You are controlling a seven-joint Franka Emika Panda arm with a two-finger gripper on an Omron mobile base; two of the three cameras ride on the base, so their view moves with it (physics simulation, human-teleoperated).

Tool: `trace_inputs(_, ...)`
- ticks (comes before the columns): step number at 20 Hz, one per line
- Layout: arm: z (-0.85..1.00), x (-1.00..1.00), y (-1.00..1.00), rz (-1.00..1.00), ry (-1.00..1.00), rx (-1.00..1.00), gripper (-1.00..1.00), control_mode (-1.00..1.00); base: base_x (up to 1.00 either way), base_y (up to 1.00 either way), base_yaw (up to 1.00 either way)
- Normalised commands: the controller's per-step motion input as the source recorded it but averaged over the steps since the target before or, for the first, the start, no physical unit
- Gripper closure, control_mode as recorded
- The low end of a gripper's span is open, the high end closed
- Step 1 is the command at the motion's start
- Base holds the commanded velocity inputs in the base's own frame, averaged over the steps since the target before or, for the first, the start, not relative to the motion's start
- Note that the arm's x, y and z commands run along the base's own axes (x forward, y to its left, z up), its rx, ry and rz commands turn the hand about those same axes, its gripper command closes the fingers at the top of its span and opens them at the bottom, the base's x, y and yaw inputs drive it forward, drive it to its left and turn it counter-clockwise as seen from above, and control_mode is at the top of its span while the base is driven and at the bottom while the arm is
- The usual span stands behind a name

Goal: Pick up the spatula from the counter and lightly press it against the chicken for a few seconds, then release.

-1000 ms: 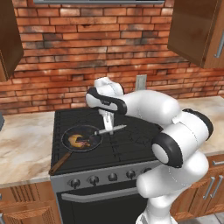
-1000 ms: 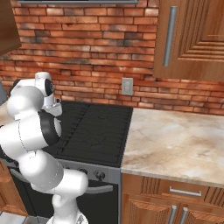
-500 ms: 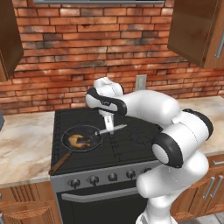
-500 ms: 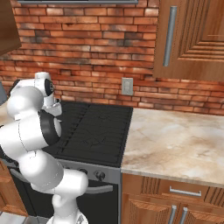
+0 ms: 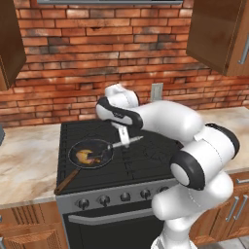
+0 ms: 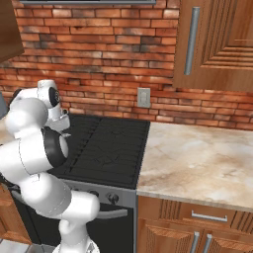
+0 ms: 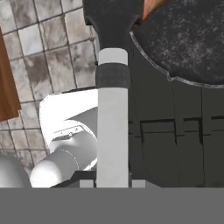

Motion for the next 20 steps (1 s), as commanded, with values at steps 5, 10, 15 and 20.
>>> trace_inputs(5, 0.64, -0.4, -0.3, 0.08, -0.12, 0.03, 1.0, -1.0, 0.0, 0.0, 0.0)
trace_inputs(10, 0.73, -0.27, -0.38, 0.05, -0.07, 0.12, 1.0, -1.0, 0.0, 0.0, 0.0)
trace_inputs(15, 0.65, -0.03, -0.45, 0.0, 0.0, 0.19, 1.0, -1.0, 0.0, 0.0, 0.0)
trace_inputs(20, 0.27, 0.0, -0.26, -0.2, -0.01, 0.11, 1.0, -1.0, 0.0, 0.0, 0.0)
